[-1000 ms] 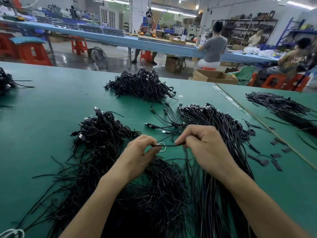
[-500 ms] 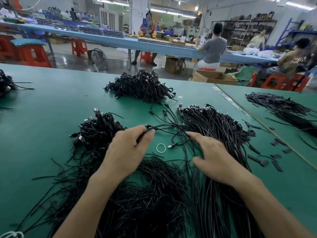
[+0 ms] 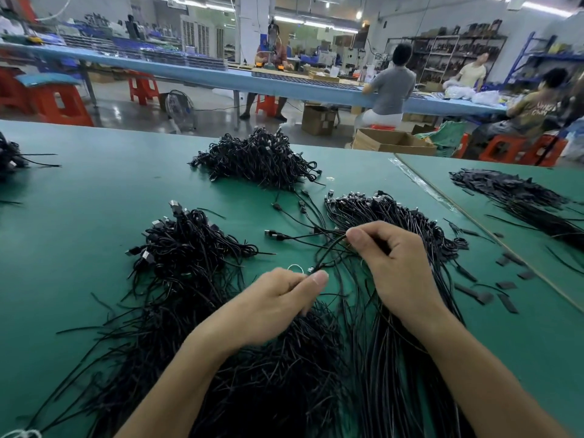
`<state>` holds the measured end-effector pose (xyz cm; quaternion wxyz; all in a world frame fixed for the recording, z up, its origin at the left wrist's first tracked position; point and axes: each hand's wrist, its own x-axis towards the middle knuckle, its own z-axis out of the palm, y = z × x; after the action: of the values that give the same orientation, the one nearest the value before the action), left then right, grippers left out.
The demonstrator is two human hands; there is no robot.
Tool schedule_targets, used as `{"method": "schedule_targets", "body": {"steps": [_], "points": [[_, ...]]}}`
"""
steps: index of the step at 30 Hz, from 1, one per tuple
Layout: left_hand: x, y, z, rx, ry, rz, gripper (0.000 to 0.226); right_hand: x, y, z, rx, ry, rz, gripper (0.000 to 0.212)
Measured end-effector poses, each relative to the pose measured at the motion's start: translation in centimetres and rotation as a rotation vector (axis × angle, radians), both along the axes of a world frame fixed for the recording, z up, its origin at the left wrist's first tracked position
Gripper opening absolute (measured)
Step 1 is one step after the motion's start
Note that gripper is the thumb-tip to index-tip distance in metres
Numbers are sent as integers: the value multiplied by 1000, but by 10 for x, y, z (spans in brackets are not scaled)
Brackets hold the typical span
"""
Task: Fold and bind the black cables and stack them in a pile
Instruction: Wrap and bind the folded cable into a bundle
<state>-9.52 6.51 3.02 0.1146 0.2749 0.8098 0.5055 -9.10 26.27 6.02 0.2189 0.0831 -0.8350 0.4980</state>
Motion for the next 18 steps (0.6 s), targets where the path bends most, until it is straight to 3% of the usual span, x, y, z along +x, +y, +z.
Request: {"method": "schedule_targets", "body": {"steps": [4,9,14,16,18], "points": [[12,-9,15,303,-356,-376,46,2,-9,-8,-105,-115,25,14],[13,-15,27,684,-521,-295,46,10,-20,-14,-190,-245,126,34],[7,-3,20,994,-471,-64,43,25,-35,-19,255,-388,433,29],[3,4,13,961,-368,47,44,29,-35,-17,407,-354,430,29],[1,8,5,775,-163,157,43,33,-33,-10,507,-312,398,29]]}}
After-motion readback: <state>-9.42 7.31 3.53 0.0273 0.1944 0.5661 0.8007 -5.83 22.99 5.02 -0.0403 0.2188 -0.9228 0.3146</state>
